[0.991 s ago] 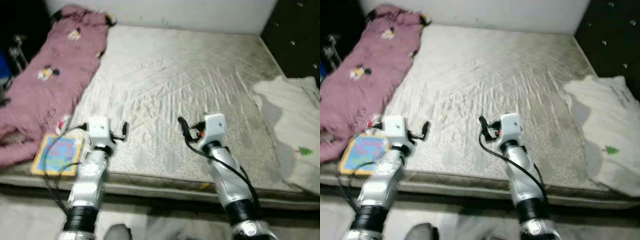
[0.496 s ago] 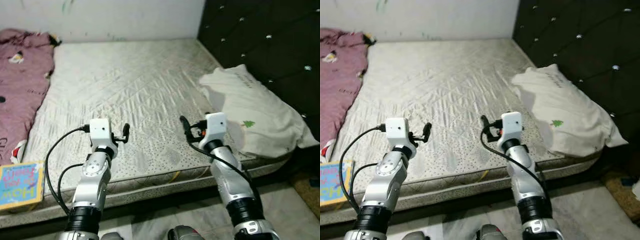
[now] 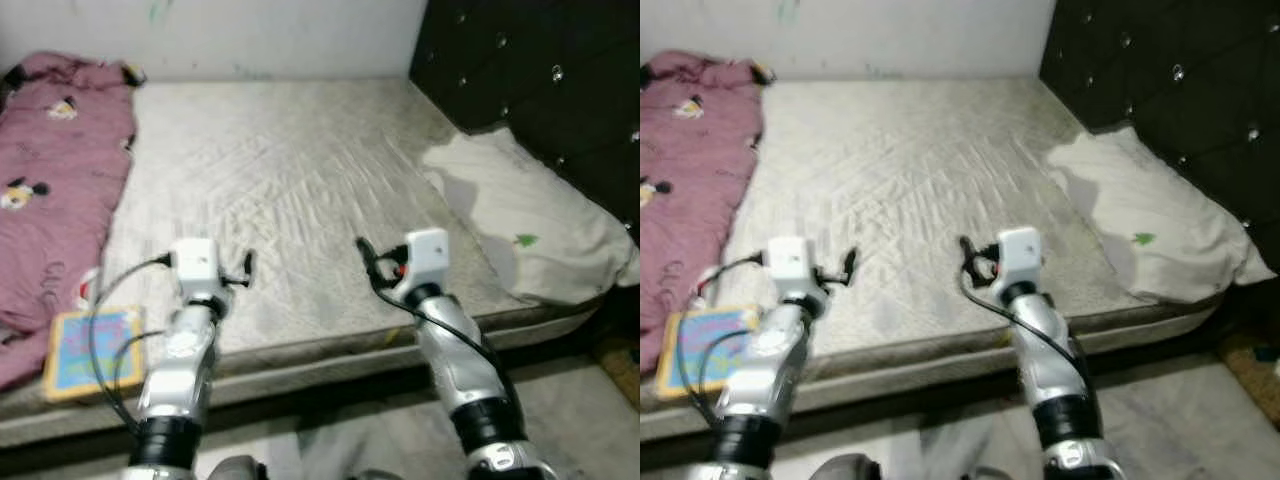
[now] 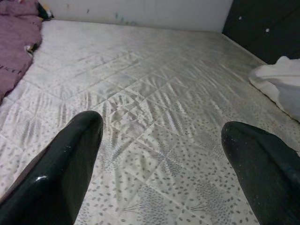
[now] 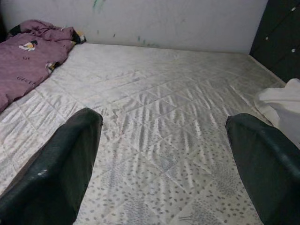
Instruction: Clean up the room
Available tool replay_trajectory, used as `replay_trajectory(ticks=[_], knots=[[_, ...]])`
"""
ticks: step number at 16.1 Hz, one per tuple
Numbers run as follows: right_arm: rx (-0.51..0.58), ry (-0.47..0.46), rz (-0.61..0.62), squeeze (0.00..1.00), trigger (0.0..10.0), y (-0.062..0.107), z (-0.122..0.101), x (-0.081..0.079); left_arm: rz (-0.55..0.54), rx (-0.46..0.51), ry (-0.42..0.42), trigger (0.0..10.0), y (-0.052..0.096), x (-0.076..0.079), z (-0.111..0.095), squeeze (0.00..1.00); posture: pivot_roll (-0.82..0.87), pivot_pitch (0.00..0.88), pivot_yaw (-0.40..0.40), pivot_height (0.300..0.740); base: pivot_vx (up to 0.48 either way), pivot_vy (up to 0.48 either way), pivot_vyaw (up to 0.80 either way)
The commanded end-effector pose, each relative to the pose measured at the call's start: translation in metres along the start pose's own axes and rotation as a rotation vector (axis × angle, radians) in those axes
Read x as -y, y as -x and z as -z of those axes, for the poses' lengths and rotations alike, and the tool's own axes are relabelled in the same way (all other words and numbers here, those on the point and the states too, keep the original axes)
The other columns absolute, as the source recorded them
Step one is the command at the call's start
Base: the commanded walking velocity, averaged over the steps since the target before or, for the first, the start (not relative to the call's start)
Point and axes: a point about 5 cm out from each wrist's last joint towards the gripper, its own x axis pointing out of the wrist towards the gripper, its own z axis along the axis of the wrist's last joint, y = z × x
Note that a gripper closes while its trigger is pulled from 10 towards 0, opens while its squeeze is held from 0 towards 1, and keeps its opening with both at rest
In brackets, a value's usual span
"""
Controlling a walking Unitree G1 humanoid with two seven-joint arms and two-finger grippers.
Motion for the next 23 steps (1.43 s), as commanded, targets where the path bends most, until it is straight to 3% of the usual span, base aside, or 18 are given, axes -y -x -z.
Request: replay_trajectory(ticks=[1, 6, 23], knots=[[0.009, -0.008, -0.009, 0.0, 10.0, -0.0025, -0.0035, -0.0025, -0.023, 0.017, 0.003, 10.0, -0.0009, -0.0072, -0.0045, 0.0, 0.01, 0.0, -0.048, 0.74, 0.0, 0.0, 0.0], [0.002, -0.005, -0.016, 0.0, 10.0, -0.0032, -0.0025, -0.0026, -0.017, 0.044, 0.017, 10.0, -0.0002, -0.0063, -0.0072, 0.0, 0.01, 0.0, -0.05, 0.74, 0.0, 0.0, 0.0], [0.005, -0.003, -0.015, 0.0, 10.0, -0.0048, -0.0045, -0.0019, -0.022, 0.043, 0.029, 10.0, -0.0012, -0.007, -0.0084, 0.0, 0.01, 0.0, -0.053, 0.74, 0.324, 0.0, 0.0]])
